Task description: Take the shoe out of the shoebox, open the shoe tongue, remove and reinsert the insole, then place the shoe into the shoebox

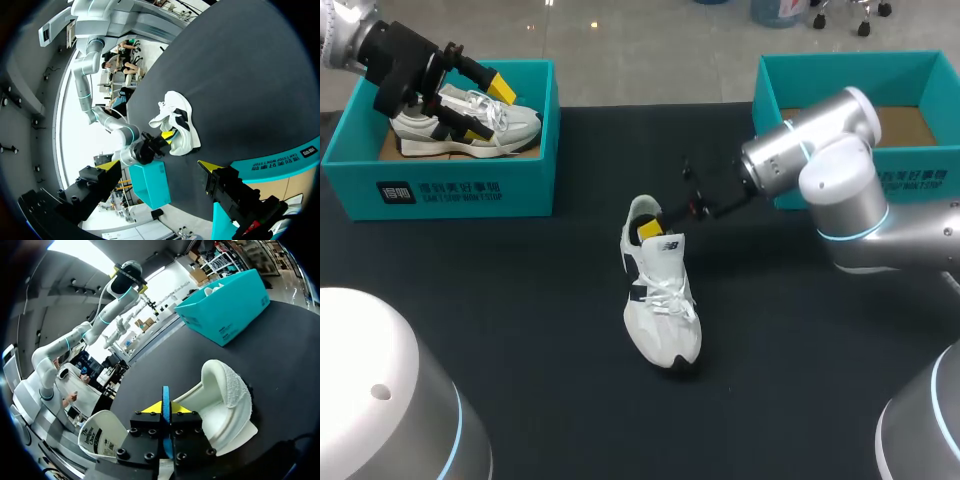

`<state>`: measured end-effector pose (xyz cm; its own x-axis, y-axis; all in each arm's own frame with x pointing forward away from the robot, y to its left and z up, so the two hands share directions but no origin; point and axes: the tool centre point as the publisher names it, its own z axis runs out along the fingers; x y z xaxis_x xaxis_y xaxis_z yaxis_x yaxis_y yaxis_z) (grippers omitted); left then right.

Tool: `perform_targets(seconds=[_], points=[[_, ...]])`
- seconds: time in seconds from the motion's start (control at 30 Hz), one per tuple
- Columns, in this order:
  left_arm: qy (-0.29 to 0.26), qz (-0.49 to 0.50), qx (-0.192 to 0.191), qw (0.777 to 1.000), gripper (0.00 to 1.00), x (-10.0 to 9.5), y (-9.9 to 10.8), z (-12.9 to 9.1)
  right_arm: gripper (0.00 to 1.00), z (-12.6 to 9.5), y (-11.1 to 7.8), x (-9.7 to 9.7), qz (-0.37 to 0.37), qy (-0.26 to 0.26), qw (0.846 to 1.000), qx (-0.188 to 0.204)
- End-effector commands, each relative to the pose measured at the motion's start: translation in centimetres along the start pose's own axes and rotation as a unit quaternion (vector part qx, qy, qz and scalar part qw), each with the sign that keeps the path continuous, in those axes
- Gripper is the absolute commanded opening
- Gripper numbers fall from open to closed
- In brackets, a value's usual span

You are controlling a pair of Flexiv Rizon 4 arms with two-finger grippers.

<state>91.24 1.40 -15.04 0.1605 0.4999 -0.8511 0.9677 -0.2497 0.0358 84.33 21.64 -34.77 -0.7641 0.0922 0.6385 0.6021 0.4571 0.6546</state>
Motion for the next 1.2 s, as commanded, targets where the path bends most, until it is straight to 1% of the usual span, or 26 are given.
perform_targets(seconds=[0.03,0.13,0.17,0.2,0.3,0.4,0.43,0.47,0.57,0.8,0.93,1.13,1.2], points=[[0.002,0.0,0.0,1.0,1.0,0.0,-0.1,0.0,0.0,0.3,-0.3,0.0,0.003,-0.005,1.0,0.006],[0.002,0.0,0.0,1.0,1.0,0.0,-0.1,0.0,0.0,0.3,-0.2,0.1,0.003,-0.008,1.0,0.005],[0.002,0.0,0.0,1.0,1.0,0.0,-0.1,0.0,0.13,0.3,-0.1,0.1,0.002,-0.011,1.0,0.004],[0.002,0.0,0.0,1.0,1.0,0.0,-0.1,0.0,0.32,0.2,0.1,0.1,0.0,-0.014,1.0,0.002],[0.002,0.0,0.0,1.0,1.0,0.0,-0.1,0.0,0.45,0.1,0.7,0.3,-0.009,-0.018,1.0,0.004],[0.002,0.0,0.0,1.0,1.0,0.0,-0.1,0.0,0.51,-0.1,1.1,0.5,-0.018,-0.024,1.0,0.01],[0.002,0.0,0.0,1.0,1.0,0.0,-0.1,0.0,0.64,-0.1,1.2,0.6,-0.022,-0.027,0.999,0.014],[0.002,0.0,0.0,1.0,1.0,0.0,-0.1,0.0,0.72,-0.2,1.3,0.7,-0.023,-0.028,0.999,0.016],[0.002,0.0,0.0,1.0,1.0,0.0,-0.1,0.0,0.87,-0.4,1.6,1.2,-0.031,-0.031,0.999,0.022],[0.002,0.0,0.0,1.0,1.0,0.0,-0.1,0.0,1.0,-1.2,2.5,2.4,-0.056,-0.05,0.996,0.045],[0.002,0.0,0.0,1.0,1.0,0.0,-0.1,0.0,1.0,-1.8,2.8,2.8,-0.067,-0.068,0.994,0.055],[0.002,0.0,0.0,1.0,1.0,0.0,-0.1,0.0,1.0,-2.6,3.6,3.0,-0.067,-0.089,0.993,0.043],[0.002,0.0,0.0,1.0,1.0,0.0,-0.1,0.0,1.0,-2.8,3.9,2.8,-0.067,-0.104,0.991,0.047]])
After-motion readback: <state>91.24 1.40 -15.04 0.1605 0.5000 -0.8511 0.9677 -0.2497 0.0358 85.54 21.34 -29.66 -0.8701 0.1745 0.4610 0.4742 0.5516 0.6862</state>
